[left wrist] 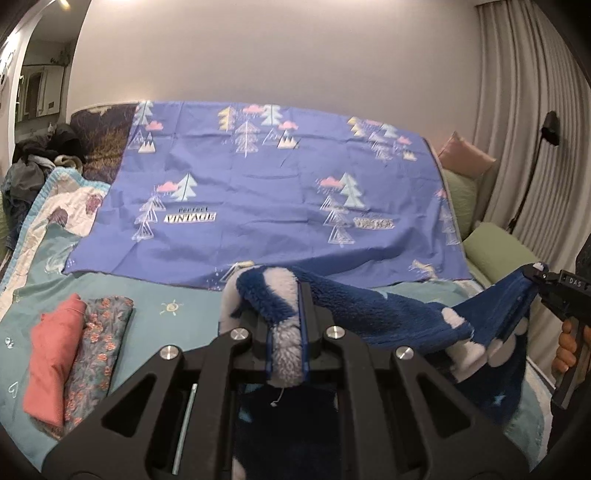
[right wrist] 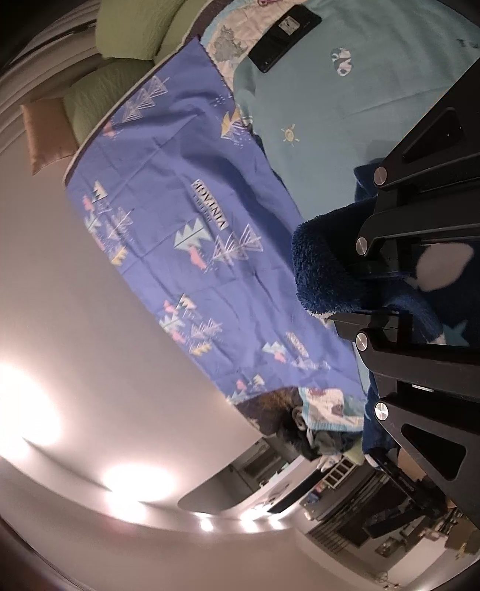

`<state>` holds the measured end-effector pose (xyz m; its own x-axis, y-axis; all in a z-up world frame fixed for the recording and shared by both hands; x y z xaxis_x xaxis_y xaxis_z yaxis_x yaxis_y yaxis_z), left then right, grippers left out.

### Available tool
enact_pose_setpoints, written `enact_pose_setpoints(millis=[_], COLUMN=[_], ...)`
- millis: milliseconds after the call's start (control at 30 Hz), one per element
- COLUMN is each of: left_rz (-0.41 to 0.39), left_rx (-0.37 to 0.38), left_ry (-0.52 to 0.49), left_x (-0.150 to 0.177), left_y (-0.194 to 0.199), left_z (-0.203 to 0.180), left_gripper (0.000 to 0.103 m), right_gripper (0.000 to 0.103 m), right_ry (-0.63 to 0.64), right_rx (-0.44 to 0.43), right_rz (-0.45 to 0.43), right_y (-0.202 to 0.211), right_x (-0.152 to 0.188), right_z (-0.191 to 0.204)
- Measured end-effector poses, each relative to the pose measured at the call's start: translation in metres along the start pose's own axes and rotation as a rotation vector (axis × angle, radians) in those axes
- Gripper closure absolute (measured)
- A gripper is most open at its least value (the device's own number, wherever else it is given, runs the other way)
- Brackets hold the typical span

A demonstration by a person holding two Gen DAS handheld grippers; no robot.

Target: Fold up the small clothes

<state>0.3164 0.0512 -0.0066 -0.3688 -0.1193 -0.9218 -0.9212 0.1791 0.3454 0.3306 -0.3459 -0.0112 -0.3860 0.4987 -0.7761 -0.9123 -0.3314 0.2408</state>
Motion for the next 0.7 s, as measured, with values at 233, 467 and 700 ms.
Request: enact_pose_setpoints(millis=[233, 467, 700], left_rz=[0.117, 0.238, 0.177], left_rx=[-0.045, -0.079, -0.053], left_ry=[0.001, 0.002, 0.004], left_x=[0.048, 0.093, 0.072], left_y=[-0.064, -0.102, -0.079], left_z=[0.014, 0.028, 0.023], left_gripper=[0.091, 0.090, 0.060], right_gripper=[0.094, 0.090, 0.058], right_ry=[-0.020, -0.014, -0.053], right_rx=[0.101, 0.174, 0.176], right_rz=[0.103, 0.223, 0.174], right_y=[-0.065, -0.104, -0.072], right_x=[0.030, 0.068, 0.048], right_z=[-0.056, -0.097, -0.088])
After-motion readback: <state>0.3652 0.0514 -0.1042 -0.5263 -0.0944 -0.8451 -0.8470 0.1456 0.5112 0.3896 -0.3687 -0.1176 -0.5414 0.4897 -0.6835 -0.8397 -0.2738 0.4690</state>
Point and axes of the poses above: each gripper's, at about its wrist camera, not at the fingertips, and y roughly against the way its jaws point, z to its left, x to its underside, the point moved 6 cm from there along -y, roughly the way its jaws point, and after that the axes turned 9 degrees about -z, right-handed, at the moved point
